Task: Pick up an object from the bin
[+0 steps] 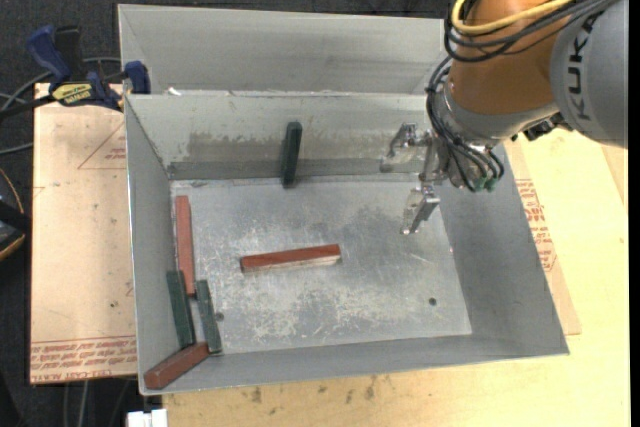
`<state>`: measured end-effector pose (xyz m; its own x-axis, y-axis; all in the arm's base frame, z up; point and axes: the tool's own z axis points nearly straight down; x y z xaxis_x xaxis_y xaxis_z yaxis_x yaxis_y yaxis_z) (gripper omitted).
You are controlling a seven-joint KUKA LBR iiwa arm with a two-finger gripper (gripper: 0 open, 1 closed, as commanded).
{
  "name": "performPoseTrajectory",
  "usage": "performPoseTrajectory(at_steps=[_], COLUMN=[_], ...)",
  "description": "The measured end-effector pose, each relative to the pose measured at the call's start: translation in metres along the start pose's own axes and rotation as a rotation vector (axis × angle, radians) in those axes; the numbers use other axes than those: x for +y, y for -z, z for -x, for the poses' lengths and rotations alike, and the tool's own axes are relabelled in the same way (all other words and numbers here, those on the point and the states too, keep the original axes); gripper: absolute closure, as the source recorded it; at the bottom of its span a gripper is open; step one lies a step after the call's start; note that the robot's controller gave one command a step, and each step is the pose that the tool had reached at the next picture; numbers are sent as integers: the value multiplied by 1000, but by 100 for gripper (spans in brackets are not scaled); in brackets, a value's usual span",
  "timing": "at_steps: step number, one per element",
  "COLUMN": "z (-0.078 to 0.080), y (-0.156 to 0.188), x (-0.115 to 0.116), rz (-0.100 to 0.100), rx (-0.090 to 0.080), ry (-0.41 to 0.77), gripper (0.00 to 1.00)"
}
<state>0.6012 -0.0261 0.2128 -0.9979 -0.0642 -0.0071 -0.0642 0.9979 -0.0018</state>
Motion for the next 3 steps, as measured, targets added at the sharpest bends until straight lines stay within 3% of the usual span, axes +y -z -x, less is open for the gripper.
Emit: performPoseTrajectory(at_steps=[1, 2, 3], z=[-19, -14, -14], y=[-38, -124, -124], x=[48, 59, 59], rz=[3, 3, 3], rx=[5, 6, 6], ry=[54, 34, 34], gripper=[0, 100, 100])
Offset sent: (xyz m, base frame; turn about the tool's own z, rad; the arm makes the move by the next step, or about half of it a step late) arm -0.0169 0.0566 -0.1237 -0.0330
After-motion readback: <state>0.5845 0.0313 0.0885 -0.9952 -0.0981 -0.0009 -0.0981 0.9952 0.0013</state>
